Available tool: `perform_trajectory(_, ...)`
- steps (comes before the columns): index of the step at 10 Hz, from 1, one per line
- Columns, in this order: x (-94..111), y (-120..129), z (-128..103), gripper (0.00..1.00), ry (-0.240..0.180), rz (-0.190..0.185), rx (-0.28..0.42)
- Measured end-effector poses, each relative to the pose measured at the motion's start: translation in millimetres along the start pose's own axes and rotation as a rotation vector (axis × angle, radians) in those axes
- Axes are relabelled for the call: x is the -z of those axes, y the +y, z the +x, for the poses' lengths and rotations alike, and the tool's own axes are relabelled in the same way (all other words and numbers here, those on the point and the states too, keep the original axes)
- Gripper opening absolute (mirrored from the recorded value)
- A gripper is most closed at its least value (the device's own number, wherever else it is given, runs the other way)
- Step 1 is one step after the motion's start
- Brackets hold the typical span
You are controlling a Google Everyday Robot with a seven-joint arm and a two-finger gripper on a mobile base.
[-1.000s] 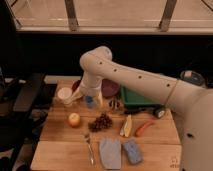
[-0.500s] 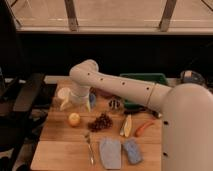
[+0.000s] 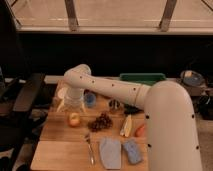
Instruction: Place apple in metal cup
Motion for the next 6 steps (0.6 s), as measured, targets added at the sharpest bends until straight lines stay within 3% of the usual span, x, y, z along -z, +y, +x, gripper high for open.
perform_trajectory(2, -21, 8, 4, 0.80, -0.034, -0.023, -0.009)
perform_trajectory(6, -47, 24, 3, 0.80, -0.109, -0.014, -0.053)
